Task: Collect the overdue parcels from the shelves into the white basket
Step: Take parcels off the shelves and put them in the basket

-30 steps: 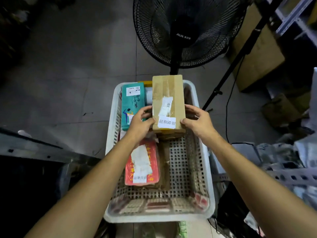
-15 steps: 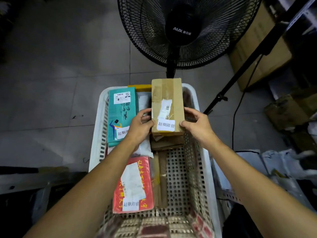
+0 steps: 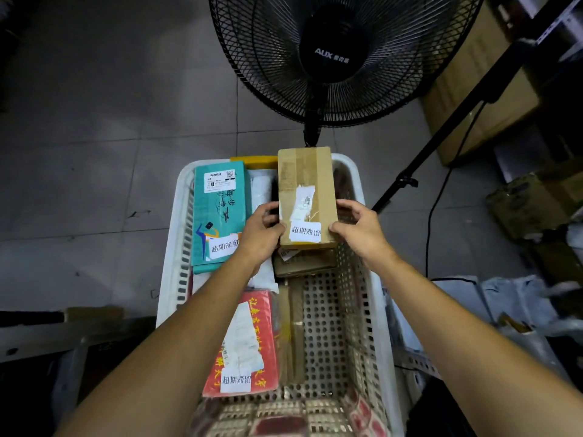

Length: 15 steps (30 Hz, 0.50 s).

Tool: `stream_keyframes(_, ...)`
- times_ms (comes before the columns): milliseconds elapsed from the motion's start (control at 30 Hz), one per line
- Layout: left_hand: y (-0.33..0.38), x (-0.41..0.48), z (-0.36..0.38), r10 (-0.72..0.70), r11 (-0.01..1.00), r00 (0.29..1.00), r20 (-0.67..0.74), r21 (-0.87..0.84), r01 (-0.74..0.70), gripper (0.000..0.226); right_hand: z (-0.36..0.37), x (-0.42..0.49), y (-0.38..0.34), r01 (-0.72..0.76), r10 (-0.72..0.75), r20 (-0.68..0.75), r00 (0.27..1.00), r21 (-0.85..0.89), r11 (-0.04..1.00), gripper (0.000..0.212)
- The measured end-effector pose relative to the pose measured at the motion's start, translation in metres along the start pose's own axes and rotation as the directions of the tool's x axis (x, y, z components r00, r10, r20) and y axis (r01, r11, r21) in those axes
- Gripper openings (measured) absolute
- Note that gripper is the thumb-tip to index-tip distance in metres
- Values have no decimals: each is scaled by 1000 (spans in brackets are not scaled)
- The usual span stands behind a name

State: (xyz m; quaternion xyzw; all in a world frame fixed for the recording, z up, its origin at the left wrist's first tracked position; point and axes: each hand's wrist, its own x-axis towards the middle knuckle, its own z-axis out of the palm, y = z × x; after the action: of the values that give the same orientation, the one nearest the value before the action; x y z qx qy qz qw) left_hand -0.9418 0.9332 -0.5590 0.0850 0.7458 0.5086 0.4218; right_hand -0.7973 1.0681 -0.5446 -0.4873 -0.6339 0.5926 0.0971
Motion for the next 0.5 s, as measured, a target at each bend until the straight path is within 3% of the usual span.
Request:
stream_keyframes(200,0,-2,-1,-11,998,1000,18,69,9,45,2,0,1,5,-6,-7,1000,-75,997,59)
stream_keyframes(300,11,-4,-6,10,978,999,36,209,-18,46,0,-1,-7,20,-15,28,1000,-198,980,53)
stream_keyframes(400,28,-12,-15,51,906,998,44,419,-65,45,-6,-5,-25,49,-20,74,997,-421,906,46)
stream_keyframes(500,47,-27,-29,138,769,990,35,627,-129,41,-10,-18,-51,81,-24,102,994,-599,796,38)
